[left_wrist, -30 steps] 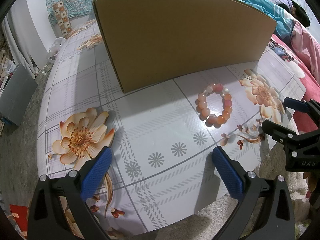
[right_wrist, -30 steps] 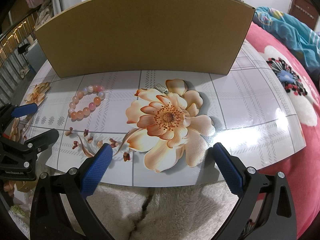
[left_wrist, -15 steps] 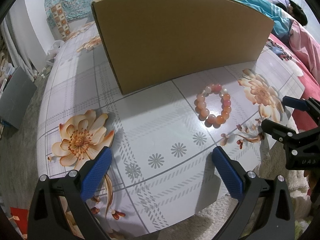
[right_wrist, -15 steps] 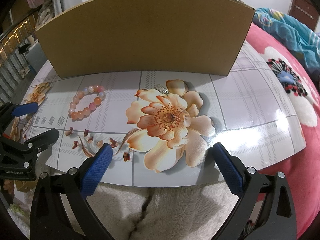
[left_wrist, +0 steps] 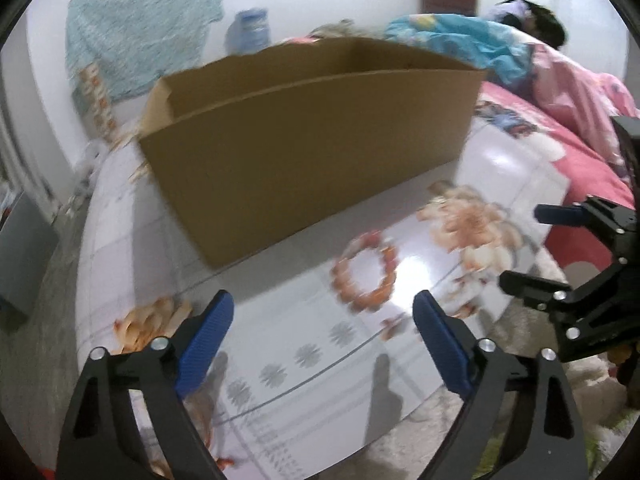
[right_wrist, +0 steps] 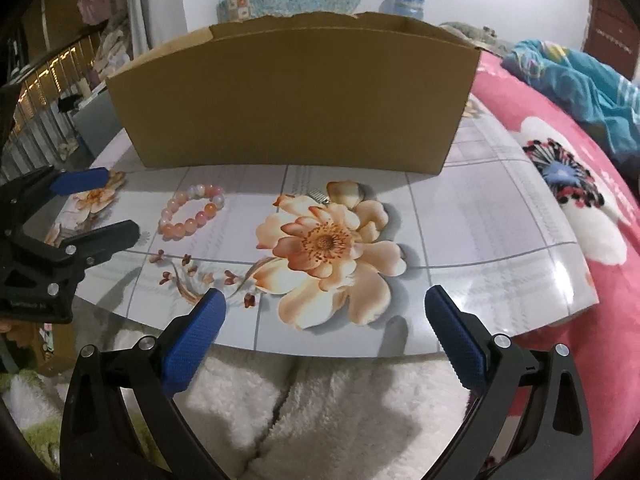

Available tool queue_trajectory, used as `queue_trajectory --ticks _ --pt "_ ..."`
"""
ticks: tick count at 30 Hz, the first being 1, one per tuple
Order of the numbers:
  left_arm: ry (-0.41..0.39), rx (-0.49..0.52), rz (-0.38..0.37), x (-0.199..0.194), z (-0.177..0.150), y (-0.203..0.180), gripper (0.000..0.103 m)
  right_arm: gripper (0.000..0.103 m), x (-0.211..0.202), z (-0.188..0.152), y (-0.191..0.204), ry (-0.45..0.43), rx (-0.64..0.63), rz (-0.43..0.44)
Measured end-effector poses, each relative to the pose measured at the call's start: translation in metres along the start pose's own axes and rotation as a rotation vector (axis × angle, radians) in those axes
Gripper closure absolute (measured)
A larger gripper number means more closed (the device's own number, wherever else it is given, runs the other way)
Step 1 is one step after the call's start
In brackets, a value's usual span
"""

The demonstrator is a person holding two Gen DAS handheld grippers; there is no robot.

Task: Organize jewelry
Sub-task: 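Lower the left tool onto the pink bead bracelet and close it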

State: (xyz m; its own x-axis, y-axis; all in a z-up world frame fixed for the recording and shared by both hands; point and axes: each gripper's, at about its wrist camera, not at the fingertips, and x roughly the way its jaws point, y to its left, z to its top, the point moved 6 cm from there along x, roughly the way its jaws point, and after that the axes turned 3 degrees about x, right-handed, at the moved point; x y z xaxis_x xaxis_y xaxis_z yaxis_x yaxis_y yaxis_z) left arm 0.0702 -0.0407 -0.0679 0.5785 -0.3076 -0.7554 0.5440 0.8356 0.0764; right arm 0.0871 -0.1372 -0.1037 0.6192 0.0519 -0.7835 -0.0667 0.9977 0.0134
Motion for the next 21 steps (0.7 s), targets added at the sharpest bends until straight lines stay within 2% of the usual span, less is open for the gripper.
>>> queue_trajectory --ticks 3,7,11,16,19,21 --pt "-0.009 0.053 -0.058 0.002 0.006 -0.015 0.03 0.009 -0.002 0.006 -0.007 -0.004 0.051 0.033" --pt "0.013 0.116 -0.092 0.01 0.01 -0.033 0.047 0.019 0.001 0.02 -0.017 -0.014 0.109 0.076" --pt "0.056 0.136 -0.085 0.026 0.014 -0.036 0.061 0.028 0.002 0.029 -0.02 -0.036 0.101 0.085" --pt "0.107 0.144 -0.079 0.04 0.012 -0.036 0.069 0.042 0.009 0.039 -0.029 -0.035 0.104 0.089" --pt "0.11 0.132 -0.091 0.042 0.013 -0.034 0.072 0.052 0.021 0.043 -0.033 -0.028 0.111 0.099" --pt "0.11 0.115 -0.103 0.045 0.016 -0.034 0.077 0.056 0.03 0.054 -0.032 -0.033 0.102 0.108"
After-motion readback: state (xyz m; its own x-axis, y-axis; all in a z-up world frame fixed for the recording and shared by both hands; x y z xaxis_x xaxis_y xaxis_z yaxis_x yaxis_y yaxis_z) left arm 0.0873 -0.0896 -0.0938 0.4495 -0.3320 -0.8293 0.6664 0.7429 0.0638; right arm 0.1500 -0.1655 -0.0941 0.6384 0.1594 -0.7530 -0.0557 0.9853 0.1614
